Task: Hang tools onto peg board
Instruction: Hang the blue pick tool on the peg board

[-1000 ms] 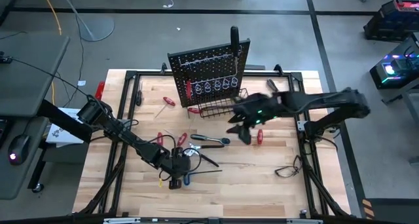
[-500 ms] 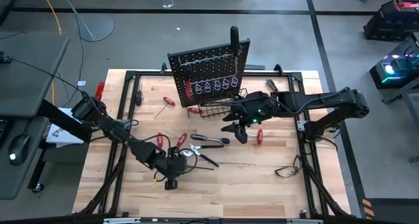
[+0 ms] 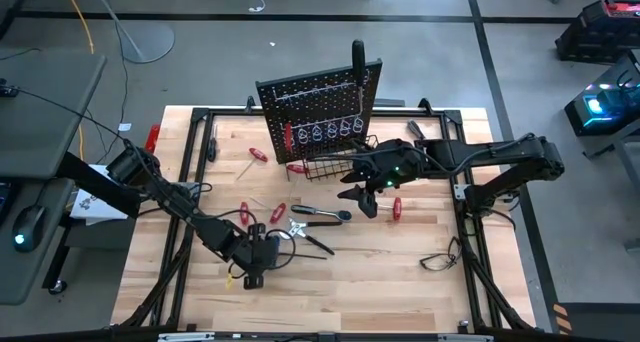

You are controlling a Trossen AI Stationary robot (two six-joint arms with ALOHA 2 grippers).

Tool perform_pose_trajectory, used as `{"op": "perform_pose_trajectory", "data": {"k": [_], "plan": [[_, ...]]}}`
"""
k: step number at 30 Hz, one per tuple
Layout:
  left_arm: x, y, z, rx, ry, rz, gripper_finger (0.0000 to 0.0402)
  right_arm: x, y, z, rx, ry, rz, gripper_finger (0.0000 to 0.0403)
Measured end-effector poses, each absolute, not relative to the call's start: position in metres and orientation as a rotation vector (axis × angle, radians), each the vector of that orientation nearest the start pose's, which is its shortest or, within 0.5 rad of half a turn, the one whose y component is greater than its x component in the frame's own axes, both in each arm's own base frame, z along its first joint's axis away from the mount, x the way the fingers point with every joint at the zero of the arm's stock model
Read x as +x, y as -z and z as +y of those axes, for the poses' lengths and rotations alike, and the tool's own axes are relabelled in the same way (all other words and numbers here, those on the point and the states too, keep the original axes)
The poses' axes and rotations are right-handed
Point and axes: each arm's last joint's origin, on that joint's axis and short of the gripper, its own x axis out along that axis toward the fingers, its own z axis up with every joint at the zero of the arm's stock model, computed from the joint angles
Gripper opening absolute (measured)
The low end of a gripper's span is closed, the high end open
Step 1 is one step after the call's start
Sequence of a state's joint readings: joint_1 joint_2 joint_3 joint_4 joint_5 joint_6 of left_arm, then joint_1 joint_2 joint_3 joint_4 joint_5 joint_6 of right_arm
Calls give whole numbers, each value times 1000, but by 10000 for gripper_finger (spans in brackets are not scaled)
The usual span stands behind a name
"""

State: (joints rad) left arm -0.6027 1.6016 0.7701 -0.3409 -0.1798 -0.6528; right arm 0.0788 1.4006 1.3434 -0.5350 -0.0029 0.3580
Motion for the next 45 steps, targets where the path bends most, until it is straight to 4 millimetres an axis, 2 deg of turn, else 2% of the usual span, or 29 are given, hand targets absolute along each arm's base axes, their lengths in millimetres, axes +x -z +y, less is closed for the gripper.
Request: {"op": "perform_pose_trajectory", "data": {"k": [10, 14, 19, 22, 24, 28, 35, 42, 45], "plan": [[218, -116, -143, -221, -39, 1103, 0, 305, -350, 25, 336, 38, 632, 193], [213, -108, -140, -270, -56, 1080, 0, 317, -330, 32, 362, -6, 739, 193], [209, -103, -137, -286, -50, 1049, 0, 349, -290, 50, 352, -118, 832, 193], [212, -112, -136, -306, -38, 1043, 0, 366, -267, 60, 363, -185, 863, 193], [214, -125, -136, -287, -20, 1005, 0, 373, -258, 64, 374, -215, 863, 193], [215, -146, -131, -246, -49, 927, 0, 378, -255, 67, 372, -227, 840, 193], [215, -162, -115, -197, -101, 845, 0, 379, -259, 62, 374, -216, 816, 193], [210, -144, -88, -102, -274, 1040, 0, 378, -258, 61, 377, -179, 821, 193], [212, -137, -83, -103, -285, 1094, 0, 378, -258, 61, 383, -174, 823, 193]]}}
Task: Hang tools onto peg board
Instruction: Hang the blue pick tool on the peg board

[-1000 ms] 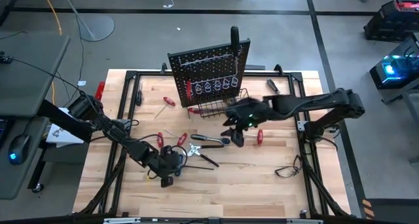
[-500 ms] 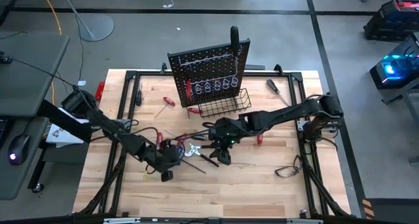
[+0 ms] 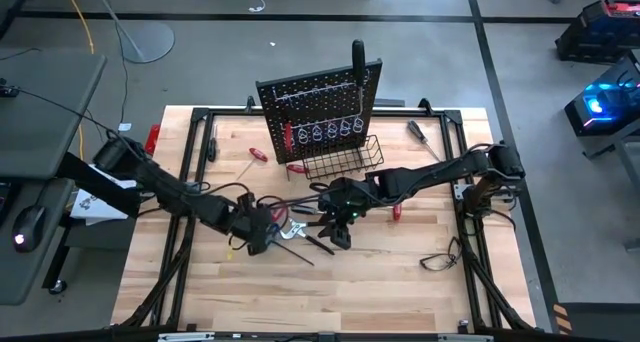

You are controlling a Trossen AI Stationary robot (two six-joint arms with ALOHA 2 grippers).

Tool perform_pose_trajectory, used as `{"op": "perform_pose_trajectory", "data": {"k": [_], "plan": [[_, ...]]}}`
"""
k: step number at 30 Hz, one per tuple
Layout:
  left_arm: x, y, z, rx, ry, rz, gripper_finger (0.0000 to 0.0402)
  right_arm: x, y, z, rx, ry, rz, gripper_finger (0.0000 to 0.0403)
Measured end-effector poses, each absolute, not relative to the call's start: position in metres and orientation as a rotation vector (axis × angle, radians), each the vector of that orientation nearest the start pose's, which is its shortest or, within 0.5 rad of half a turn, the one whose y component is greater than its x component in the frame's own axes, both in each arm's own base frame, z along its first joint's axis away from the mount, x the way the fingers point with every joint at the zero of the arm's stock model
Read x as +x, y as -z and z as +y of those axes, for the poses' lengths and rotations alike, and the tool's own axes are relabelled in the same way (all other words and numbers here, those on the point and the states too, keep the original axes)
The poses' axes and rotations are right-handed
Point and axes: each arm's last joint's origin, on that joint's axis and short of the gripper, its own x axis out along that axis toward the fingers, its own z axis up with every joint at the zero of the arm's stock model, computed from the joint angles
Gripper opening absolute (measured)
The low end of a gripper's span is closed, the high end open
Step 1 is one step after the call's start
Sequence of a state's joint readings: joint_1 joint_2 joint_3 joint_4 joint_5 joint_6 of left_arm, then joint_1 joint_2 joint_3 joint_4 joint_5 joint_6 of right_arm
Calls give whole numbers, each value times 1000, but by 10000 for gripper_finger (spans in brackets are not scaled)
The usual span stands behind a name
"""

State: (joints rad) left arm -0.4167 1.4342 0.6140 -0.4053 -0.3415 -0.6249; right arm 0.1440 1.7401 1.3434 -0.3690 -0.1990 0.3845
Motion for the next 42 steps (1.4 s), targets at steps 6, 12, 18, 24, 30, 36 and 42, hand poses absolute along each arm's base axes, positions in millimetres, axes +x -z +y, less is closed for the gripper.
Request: {"op": "perform_pose_trajectory", "data": {"k": [6, 12, 18, 24, 30, 36, 42], "plan": [[219, -122, -93, -207, -255, 1132, 0, 377, -257, 61, 383, -168, 837, 193], [215, -124, -113, -408, -260, 1093, 0, 375, -255, 64, 376, -176, 861, 193], [211, -129, -141, -634, -199, 1044, 0, 374, -254, 64, 342, -189, 872, 193], [209, -141, -155, -666, -184, 969, 0, 374, -254, 63, 321, -198, 869, 193], [215, -159, -146, -472, -194, 822, 0, 374, -254, 63, 309, -202, 869, 193], [216, -144, -128, -321, -161, 901, 0, 374, -254, 63, 326, -194, 872, 193], [218, -140, -121, -292, -101, 901, 0, 374, -254, 63, 357, -179, 877, 193]]}}
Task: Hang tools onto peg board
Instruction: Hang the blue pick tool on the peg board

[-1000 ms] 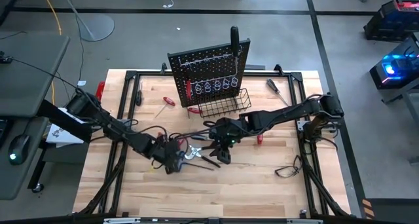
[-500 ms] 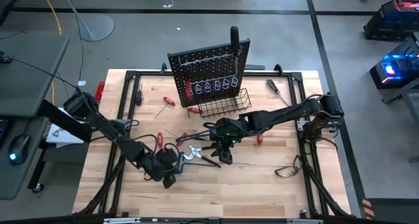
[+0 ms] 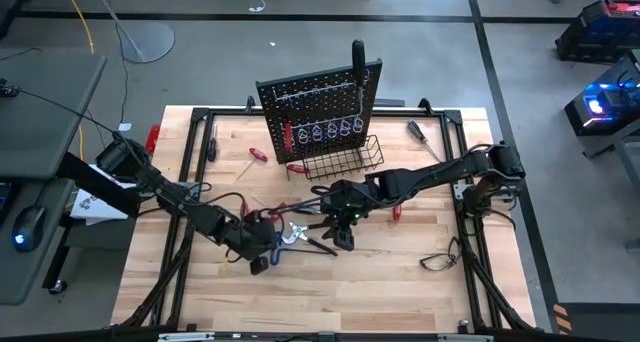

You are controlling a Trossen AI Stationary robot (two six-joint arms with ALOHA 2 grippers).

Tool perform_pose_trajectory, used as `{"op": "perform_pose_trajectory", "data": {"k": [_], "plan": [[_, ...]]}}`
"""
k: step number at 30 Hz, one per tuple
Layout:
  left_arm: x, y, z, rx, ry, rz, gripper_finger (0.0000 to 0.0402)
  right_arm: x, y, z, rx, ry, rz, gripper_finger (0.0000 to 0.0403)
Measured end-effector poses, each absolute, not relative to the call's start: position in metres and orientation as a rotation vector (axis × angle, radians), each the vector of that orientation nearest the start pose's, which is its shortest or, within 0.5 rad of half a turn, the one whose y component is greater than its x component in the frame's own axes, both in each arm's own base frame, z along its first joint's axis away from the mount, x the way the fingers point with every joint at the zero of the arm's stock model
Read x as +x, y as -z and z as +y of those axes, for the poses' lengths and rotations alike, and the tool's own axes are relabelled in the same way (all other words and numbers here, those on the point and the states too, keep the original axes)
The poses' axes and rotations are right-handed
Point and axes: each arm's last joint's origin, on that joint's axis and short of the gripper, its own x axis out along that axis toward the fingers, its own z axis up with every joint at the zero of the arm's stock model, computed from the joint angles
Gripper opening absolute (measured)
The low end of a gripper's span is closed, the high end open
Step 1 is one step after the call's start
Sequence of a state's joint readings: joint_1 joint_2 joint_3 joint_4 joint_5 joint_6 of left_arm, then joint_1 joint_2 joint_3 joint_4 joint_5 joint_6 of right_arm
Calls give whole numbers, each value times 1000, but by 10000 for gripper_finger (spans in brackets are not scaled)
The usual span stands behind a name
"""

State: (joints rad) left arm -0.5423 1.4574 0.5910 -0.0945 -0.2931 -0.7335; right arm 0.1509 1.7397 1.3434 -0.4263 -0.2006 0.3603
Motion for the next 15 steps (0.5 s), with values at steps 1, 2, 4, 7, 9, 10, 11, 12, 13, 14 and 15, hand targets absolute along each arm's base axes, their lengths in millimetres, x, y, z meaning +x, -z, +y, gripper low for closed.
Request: {"op": "perform_pose_trajectory", "data": {"k": [1, 2, 4, 7, 9, 10, 11, 12, 13, 14, 15], "plan": [[218, -139, -121, -288, -93, 896, 0, 374, -254, 63, 358, -177, 877, 193], [217, -138, -120, -283, -87, 897, 0, 374, -254, 63, 356, -173, 877, 193], [215, -133, -119, -286, -77, 902, 0, 374, -254, 62, 353, -164, 875, 193], [209, -127, -115, -277, -85, 924, 0, 374, -254, 62, 359, -157, 872, 193], [206, -123, -113, -270, -89, 933, 0, 374, -254, 62, 364, -153, 869, 193], [205, -121, -113, -273, -87, 927, 0, 374, -254, 62, 364, -152, 869, 193], [205, -120, -112, -279, -84, 919, 0, 374, -254, 62, 364, -151, 869, 193], [204, -119, -112, -286, -80, 910, 0, 374, -254, 62, 370, -149, 870, 193], [203, -118, -112, -290, -78, 904, 0, 374, -254, 62, 372, -148, 870, 193], [203, -117, -111, -295, -79, 900, 0, 374, -254, 62, 375, -147, 870, 193], [202, -117, -111, -298, -81, 899, 0, 374, -254, 62, 378, -144, 871, 193]]}}
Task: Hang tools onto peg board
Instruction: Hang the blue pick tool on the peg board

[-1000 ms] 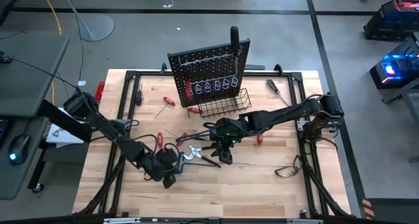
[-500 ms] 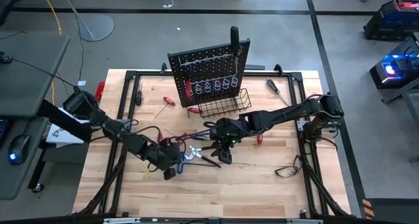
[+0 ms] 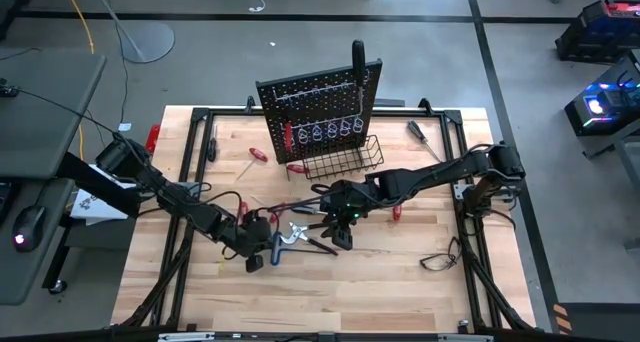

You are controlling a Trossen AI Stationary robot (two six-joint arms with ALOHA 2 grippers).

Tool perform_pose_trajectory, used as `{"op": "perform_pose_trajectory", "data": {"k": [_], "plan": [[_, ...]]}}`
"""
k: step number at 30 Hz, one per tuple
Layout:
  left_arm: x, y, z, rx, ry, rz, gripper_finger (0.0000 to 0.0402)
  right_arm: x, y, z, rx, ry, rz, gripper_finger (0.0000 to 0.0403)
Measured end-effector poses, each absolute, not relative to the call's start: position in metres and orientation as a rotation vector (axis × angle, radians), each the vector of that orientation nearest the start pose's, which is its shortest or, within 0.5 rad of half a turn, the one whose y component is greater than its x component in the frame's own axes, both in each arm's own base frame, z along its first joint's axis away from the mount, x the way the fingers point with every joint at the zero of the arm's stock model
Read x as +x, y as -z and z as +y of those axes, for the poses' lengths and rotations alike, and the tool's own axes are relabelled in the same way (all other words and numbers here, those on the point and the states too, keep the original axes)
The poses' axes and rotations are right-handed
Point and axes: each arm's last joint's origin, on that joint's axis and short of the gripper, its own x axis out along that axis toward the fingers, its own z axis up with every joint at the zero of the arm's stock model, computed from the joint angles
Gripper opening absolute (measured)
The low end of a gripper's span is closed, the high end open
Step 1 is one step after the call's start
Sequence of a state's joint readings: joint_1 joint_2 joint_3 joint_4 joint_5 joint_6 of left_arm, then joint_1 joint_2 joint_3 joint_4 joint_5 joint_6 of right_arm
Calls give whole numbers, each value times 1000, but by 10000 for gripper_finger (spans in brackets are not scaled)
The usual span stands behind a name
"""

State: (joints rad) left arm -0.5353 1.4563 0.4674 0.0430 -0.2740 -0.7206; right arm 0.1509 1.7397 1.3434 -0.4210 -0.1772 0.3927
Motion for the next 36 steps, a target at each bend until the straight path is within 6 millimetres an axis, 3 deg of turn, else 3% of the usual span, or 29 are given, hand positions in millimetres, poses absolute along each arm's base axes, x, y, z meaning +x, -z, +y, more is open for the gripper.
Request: {"op": "perform_pose_trajectory", "data": {"k": [4, 7, 12, 29, 36], "plan": [[202, -120, -111, -328, -58, 893, 0, 374, -254, 62, 378, -145, 870, 193], [207, -134, -116, -355, -19, 839, 0, 374, -254, 62, 378, -144, 870, 193], [211, -145, -116, -302, -10, 775, 0, 374, -255, 62, 378, -145, 868, 193], [209, -111, -108, -238, -19, 866, 0, 374, -254, 62, 372, -143, 872, 193], [206, -87, -106, -248, -32, 856, 0, 373, -253, 62, 376, -134, 889, 193]]}}
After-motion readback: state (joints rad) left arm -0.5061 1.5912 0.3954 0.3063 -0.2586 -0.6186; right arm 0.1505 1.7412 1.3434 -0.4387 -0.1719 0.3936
